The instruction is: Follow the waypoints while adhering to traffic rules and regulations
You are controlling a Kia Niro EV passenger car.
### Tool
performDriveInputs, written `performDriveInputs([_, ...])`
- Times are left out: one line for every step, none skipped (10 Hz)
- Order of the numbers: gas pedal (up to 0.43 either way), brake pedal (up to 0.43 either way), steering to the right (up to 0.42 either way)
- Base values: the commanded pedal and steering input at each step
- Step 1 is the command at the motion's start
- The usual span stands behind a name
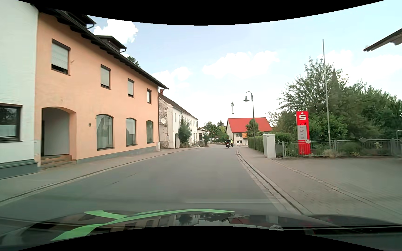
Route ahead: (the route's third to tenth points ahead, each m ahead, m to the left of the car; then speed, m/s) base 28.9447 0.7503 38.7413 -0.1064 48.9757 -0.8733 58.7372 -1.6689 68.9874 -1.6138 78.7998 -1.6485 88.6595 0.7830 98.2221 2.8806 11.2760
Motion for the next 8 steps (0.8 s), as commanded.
performDriveInputs([0.098, 0.000, 0.019])
performDriveInputs([0.138, 0.000, 0.019])
performDriveInputs([0.157, 0.000, 0.019])
performDriveInputs([0.169, 0.000, 0.019])
performDriveInputs([0.189, 0.000, 0.019])
performDriveInputs([0.189, 0.000, 0.018])
performDriveInputs([0.189, 0.000, 0.017])
performDriveInputs([0.189, 0.000, 0.017])
